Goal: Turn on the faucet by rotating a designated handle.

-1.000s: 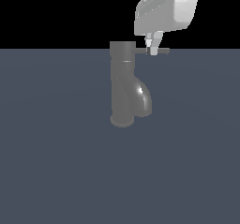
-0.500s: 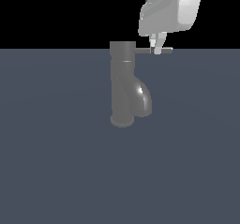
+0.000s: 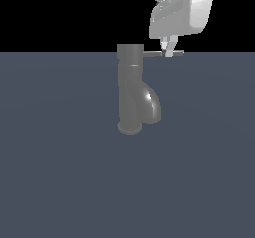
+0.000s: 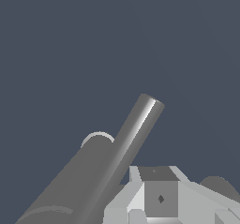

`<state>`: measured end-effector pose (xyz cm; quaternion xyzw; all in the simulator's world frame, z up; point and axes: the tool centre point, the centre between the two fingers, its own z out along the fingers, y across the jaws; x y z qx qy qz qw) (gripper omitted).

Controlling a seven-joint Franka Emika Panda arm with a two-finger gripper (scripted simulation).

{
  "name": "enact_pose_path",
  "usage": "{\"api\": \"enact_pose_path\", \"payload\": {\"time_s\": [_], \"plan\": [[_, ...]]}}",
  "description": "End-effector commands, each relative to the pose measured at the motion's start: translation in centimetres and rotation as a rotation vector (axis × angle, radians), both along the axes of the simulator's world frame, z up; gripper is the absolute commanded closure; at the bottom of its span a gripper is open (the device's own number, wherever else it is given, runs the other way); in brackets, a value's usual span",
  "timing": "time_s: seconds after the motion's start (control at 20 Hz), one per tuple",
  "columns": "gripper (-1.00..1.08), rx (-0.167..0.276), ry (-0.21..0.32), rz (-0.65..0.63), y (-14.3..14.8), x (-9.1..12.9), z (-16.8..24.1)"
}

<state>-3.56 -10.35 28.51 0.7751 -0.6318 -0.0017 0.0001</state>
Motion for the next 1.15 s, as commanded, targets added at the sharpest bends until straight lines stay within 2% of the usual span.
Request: {"api": "enact_pose_path", "payload": {"time_s": [0.0,1.1], "plan": [[1.08,-0.002,-0.003,-0.011,-0.9,0.5,0.0],[1.08,-0.002,-0.003,-0.023,-3.8,4.3,0.0]]}}
